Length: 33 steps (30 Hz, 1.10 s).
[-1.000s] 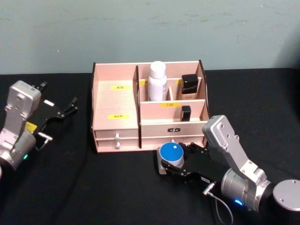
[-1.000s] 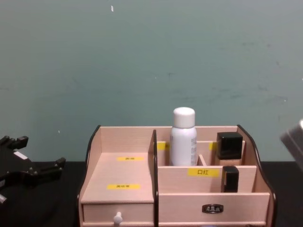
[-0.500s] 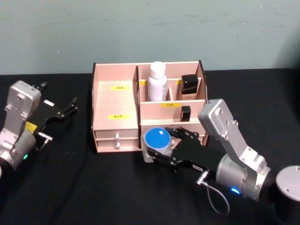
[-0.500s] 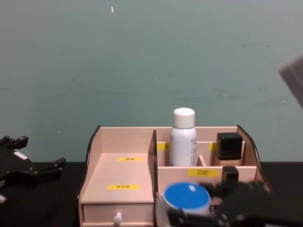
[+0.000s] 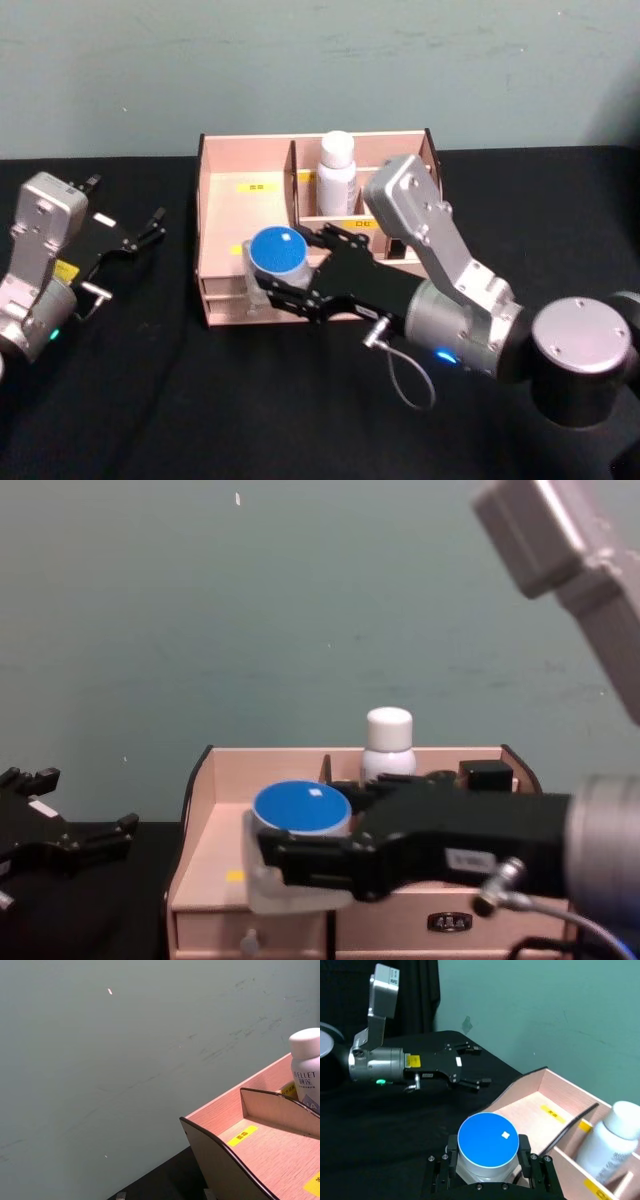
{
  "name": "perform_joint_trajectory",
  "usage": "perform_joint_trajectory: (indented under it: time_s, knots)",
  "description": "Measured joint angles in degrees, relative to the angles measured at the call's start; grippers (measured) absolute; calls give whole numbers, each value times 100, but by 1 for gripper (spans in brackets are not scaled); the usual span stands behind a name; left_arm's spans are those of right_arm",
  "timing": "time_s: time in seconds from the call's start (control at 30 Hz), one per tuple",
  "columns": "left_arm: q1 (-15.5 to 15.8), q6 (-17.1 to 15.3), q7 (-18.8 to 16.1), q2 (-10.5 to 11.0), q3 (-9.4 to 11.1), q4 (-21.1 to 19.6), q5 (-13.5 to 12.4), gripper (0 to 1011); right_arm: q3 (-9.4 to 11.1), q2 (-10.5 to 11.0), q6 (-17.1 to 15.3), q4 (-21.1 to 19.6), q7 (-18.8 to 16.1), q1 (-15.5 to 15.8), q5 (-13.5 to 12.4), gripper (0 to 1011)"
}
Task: Pick up the facial cleanser and watermelon frost from the table and place them into the tiered storage box.
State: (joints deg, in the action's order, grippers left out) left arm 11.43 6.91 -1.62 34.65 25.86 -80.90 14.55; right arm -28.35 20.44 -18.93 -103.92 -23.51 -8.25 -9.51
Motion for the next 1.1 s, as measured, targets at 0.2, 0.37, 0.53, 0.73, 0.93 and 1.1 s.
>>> perform_joint_trajectory:
  time_s: [0.2, 0.37, 0.53, 0.73, 0.93, 1.1]
  knots:
    - [0, 0, 0, 0, 0, 0, 0, 1001, -145, -258, -84, 387, 88, -350, 40, 721]
    - [0, 0, 0, 0, 0, 0, 0, 1001, -206, -445, -99, 708, 158, -589, 105, 721]
    - [0, 0, 0, 0, 0, 0, 0, 1001, -225, -639, -100, 1117, 214, -850, 159, 722]
    - [0, 0, 0, 0, 0, 0, 0, 1001, -218, -824, -59, 1589, 231, -1113, 191, 721]
    - [0, 0, 0, 0, 0, 0, 0, 1001, -221, -953, 7, 1950, 228, -1310, 217, 721]
    - [0, 0, 0, 0, 0, 0, 0, 1001, -234, -1039, 60, 2154, 228, -1427, 251, 721]
